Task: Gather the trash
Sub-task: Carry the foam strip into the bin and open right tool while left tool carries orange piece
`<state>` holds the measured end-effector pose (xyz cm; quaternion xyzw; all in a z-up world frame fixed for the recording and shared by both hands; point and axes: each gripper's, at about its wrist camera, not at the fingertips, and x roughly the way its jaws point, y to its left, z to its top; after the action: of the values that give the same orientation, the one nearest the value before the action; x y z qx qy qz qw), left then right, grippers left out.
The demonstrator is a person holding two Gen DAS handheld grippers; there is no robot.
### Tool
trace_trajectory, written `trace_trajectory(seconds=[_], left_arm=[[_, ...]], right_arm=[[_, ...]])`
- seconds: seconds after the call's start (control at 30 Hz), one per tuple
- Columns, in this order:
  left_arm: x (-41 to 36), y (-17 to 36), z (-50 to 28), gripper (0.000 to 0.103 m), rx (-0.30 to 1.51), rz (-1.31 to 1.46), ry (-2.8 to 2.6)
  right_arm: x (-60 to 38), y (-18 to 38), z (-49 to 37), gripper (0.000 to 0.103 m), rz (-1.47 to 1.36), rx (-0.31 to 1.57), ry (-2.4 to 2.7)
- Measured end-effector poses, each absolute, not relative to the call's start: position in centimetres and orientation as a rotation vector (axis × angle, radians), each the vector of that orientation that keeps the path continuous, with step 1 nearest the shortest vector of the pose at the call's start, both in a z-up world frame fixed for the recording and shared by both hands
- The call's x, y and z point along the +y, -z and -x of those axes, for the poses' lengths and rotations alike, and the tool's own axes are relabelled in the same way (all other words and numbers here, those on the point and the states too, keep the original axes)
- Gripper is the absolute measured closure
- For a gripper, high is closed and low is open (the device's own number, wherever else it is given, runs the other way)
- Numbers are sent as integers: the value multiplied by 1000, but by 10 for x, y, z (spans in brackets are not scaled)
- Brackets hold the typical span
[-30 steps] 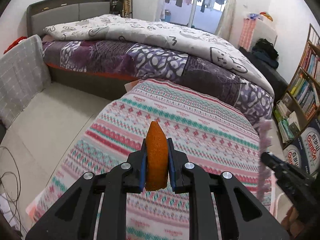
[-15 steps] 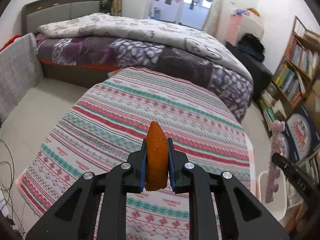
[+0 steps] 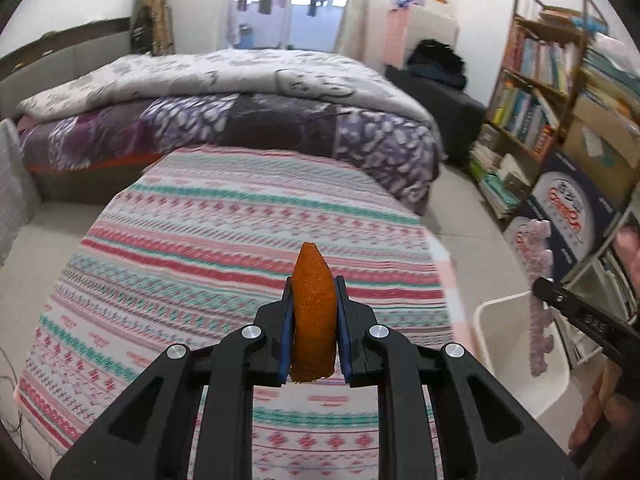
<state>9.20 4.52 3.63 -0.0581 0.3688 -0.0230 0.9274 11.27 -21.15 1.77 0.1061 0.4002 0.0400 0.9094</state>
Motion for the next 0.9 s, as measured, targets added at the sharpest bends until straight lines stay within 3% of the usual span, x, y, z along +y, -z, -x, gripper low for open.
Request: trace_trajectory(seconds=[0.57,0.63,0.73,0.9], left_arm=[[-67,-29,-107,85,767,79,261],[-80,-26,-108,85,774,74,287],[-105,-19,-109,85,790,60,344],[-144,-8,-106,85,814,26,422]], right_arm=[[-320,-12,-97,92,-323,846,117],[-334,-11,-93,85,-339,854,155],[-352,-13,-87,53,-346,841,225],[-383,-14,-77,45,-374,818,313]])
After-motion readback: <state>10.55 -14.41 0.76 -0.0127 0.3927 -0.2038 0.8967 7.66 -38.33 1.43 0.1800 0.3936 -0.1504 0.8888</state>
